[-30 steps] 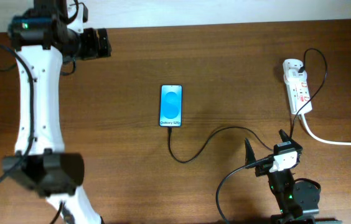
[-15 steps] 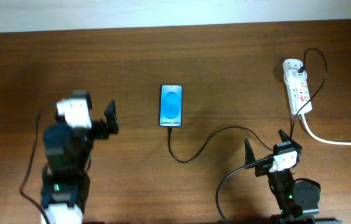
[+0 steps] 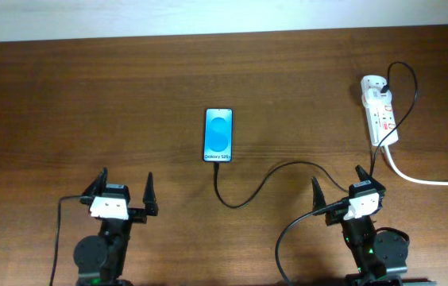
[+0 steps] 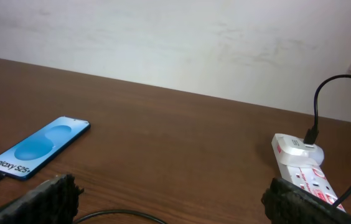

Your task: Plug charger to phone and switch on socket

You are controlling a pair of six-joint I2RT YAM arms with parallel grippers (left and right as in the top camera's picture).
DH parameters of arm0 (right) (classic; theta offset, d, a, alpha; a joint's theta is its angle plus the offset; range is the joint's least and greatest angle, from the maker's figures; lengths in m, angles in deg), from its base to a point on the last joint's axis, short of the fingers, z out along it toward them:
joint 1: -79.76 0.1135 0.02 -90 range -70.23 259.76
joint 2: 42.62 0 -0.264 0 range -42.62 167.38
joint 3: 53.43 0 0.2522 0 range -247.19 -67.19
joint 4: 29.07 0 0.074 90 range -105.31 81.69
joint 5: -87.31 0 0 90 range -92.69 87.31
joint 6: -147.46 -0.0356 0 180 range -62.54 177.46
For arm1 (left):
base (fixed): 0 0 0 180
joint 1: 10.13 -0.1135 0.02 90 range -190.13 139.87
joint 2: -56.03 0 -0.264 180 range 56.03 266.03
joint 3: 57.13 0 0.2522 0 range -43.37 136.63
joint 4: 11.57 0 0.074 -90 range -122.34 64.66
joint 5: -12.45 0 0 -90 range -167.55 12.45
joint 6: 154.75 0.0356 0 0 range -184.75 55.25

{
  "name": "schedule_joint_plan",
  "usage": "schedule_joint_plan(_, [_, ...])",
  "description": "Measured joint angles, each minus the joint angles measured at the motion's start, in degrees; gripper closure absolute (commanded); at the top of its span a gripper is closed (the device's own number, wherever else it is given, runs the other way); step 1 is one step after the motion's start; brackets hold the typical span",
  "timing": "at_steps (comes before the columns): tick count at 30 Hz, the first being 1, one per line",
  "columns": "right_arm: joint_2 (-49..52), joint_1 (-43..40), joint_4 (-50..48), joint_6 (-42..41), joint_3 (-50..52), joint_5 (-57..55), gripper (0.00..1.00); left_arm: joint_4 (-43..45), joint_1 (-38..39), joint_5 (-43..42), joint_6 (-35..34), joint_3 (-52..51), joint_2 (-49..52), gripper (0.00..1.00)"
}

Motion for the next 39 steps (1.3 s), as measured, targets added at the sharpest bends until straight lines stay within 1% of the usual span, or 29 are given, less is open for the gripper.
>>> schedule_joint_plan(3, [-0.02, 0.0, -0.02, 0.0, 0.0, 0.0, 0.02, -6.01, 0.0, -0.02, 1.57, 0.04, -4.7, 0.01])
schedule_joint_plan(4, [0.0, 0.0, 0.0, 0.02, 0.0, 0.0, 0.02, -11.41, 0.0, 0.0, 2.01, -0.17, -7.39, 0.01])
schedule_joint_plan(6, [0.04, 0.0, 0.0, 0.0, 0.0, 0.0, 0.02, -15.61, 0.0, 0.04, 2.38, -0.31, -10.38, 0.01])
schedule_joint_plan(9, [0.04, 0.0, -0.02, 0.0, 0.0, 0.0, 0.02, -15.45, 0.0, 0.02, 2.38, -0.28, -14.58, 0.01])
schedule_joint_plan(39, [0.04, 0.0, -0.02, 0.0, 0.0, 0.0, 0.02, -15.74, 0.0, 0.02, 2.38, -0.28, -14.6, 0.01])
